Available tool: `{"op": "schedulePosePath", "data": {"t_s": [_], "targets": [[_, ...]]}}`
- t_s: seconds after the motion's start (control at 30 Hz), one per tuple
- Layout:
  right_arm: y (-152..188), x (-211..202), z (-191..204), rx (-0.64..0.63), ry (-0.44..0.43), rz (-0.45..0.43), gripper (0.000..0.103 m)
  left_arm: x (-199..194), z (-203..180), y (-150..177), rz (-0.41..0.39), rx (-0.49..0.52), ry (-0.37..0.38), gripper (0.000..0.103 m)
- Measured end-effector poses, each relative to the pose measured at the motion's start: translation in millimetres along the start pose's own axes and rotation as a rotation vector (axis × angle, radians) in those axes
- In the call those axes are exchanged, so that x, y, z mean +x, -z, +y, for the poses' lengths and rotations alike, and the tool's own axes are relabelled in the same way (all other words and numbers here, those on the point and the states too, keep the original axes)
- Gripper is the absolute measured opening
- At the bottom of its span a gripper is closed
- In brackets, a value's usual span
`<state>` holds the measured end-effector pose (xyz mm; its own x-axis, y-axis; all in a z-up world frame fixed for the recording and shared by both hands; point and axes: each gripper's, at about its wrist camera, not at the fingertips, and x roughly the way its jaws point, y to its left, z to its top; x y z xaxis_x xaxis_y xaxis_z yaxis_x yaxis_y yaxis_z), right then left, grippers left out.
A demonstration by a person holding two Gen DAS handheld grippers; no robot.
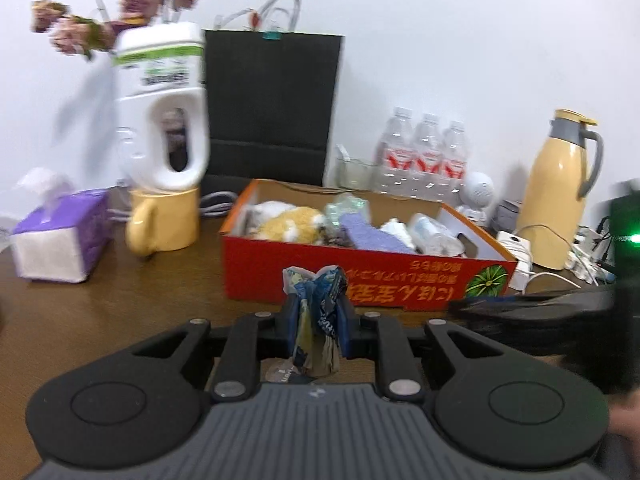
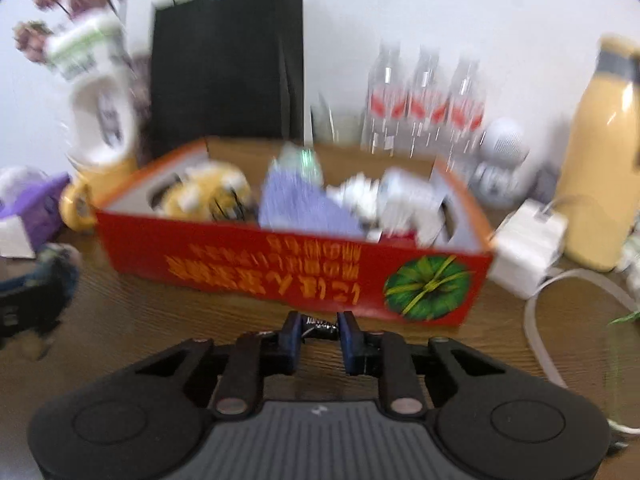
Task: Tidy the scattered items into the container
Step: 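Lift the blue-white packet with the left tool and carry it over the box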
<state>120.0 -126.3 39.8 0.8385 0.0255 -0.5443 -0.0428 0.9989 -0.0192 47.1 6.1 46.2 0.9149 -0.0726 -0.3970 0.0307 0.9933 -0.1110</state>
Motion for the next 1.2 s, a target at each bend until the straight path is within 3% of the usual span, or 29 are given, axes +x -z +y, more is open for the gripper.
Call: {"op": "schedulePosePath", "data": {"t_s": [0.2, 0.33, 0.5, 0.63, 0.9, 1.2], "targets": [[28, -96, -1, 0.061, -0.042, -0.153, 0.019, -47, -9, 21, -0.015, 0.030, -0.017, 0.020], [47, -135, 2, 0.123, -0.071, -0.213, 0.019, -80, -25, 39, -0.042, 0.079, -0.023, 0.020], [80, -172, 19, 0.112, -0.122, -0.274, 0.020, -122, -35, 63, -0.123, 0.127, -0.045, 0.020], [107, -188, 27, 0.130, -0.227, -0.237, 0.020, -148, -30, 75, -0.160, 0.101, 0.000, 0.020], [129, -230, 44, 0.049, -0.199, -0.361, 0.020, -183, -34, 84, -0.257, 0.157, -0.049, 0.021], [129, -225, 41, 0.060, -0.191, -0.359, 0.020, -170, -33, 87, -0.237, 0.149, -0.038, 0.021]]}}
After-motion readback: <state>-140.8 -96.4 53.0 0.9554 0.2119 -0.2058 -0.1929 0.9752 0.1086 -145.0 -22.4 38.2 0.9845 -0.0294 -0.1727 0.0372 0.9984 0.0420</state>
